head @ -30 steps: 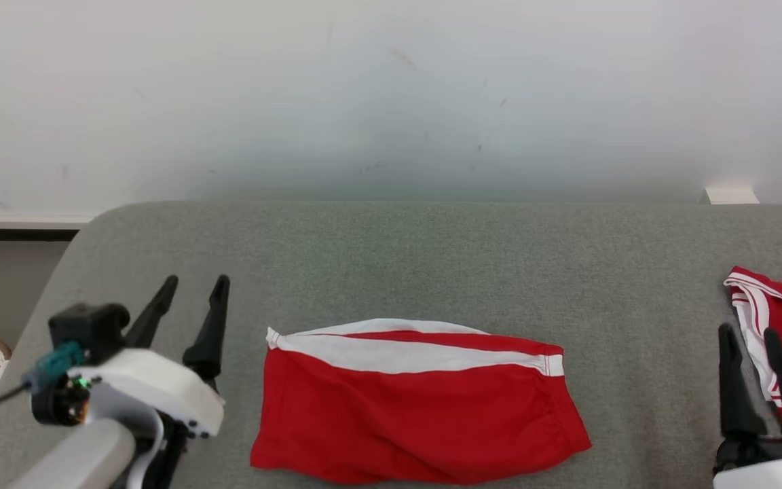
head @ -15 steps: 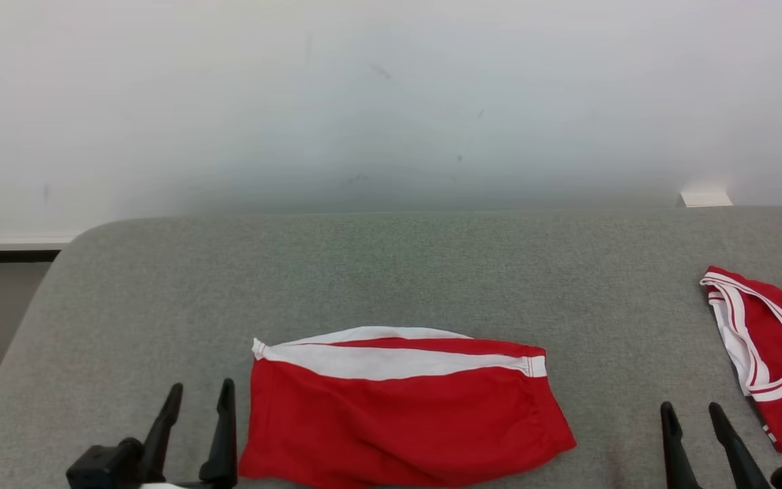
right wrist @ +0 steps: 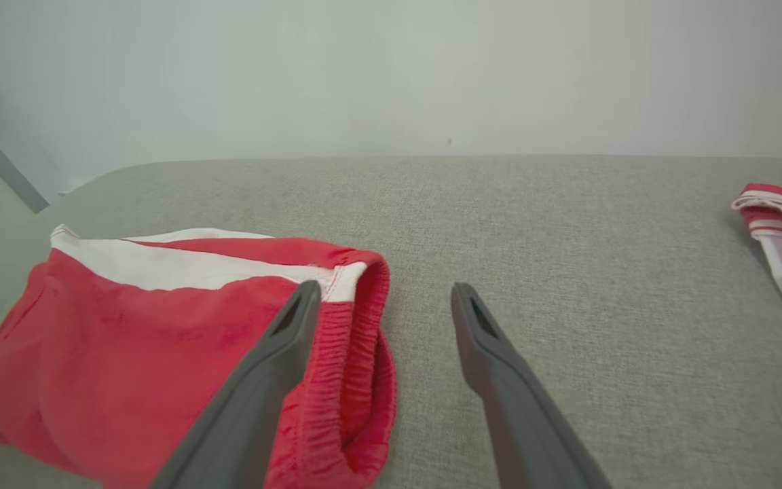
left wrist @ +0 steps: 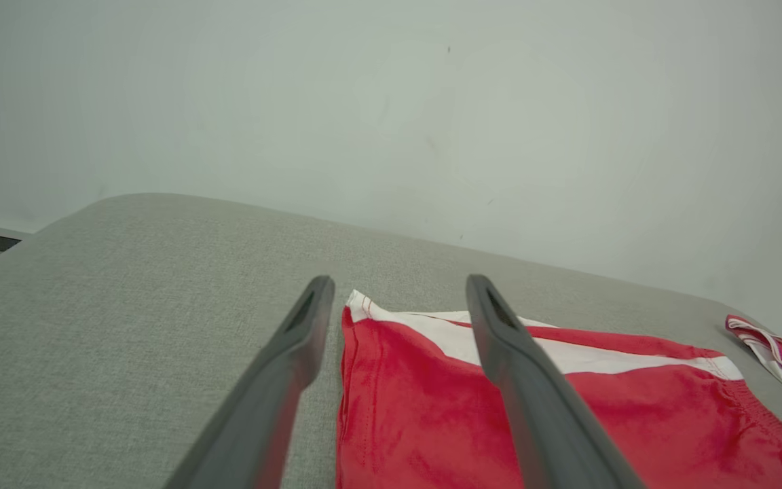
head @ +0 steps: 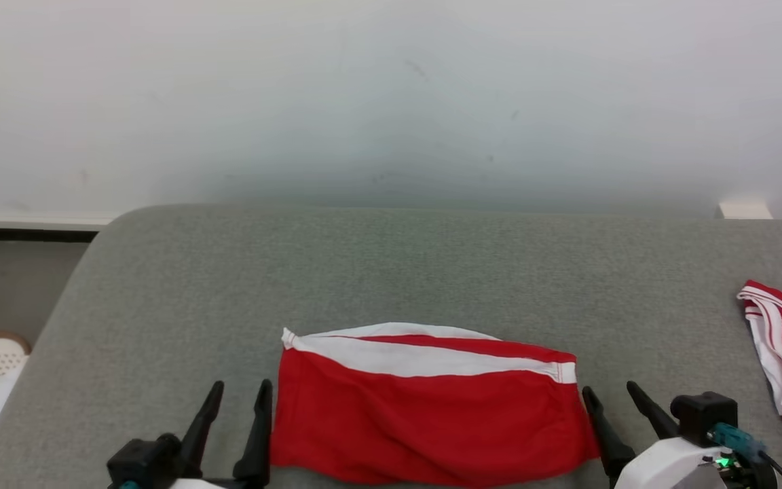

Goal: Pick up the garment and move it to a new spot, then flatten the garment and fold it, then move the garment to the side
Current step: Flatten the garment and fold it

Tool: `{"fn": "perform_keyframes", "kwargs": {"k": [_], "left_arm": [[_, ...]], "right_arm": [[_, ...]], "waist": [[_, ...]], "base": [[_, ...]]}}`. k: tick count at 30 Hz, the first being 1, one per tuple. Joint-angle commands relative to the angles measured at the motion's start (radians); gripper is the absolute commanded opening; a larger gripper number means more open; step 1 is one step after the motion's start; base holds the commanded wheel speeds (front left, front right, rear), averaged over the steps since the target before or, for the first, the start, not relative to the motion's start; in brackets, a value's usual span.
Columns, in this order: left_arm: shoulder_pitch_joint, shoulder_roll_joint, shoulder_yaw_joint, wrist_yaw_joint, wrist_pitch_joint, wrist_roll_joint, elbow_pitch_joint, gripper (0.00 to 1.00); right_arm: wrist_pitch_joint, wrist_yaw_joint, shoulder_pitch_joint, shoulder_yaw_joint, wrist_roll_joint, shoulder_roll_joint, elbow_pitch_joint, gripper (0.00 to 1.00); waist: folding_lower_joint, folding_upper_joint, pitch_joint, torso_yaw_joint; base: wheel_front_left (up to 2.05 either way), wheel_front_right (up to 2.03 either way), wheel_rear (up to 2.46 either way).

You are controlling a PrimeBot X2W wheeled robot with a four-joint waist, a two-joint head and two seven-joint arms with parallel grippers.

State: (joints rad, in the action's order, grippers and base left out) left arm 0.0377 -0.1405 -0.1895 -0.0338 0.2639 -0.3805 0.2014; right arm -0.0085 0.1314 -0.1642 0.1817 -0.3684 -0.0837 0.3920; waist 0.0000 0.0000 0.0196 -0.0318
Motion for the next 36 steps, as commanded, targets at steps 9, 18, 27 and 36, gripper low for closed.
{"fn": "perform_keyframes", "kwargs": {"k": [9, 18, 27, 36], "left_arm": [[0.032, 0.039, 0.026, -0.053, 0.0, 0.058, 0.053, 1.0], [0.046, 0.054, 0.038, -0.075, 0.0, 0.083, 0.067, 1.0], [0.047, 0.063, 0.05, -0.086, 0.0, 0.095, 0.082, 1.0], [0.031, 0.07, 0.055, -0.092, 0.0, 0.1, 0.096, 1.0]], "right_arm": [[0.106, -0.002, -0.097, -0.013, 0.034, 0.017, 0.197, 1.0], [0.131, -0.002, -0.13, -0.058, -0.014, 0.028, 0.329, 1.0], [0.102, -0.002, -0.164, -0.022, -0.208, 0.033, 0.34, 0.0], [0.125, -0.002, -0.149, -0.033, -0.37, -0.04, 0.244, 0.0]], "waist": [[0.0, 0.0, -0.016, -0.088], [0.0, 0.0, -0.044, -0.13], [0.0, 0.0, -0.046, -0.137], [0.0, 0.0, -0.033, -0.095]], "base": [[0.0, 0.0, 0.0], [0.0, 0.0, 0.0], [0.0, 0.0, 0.0], [0.0, 0.0, 0.0]]}}
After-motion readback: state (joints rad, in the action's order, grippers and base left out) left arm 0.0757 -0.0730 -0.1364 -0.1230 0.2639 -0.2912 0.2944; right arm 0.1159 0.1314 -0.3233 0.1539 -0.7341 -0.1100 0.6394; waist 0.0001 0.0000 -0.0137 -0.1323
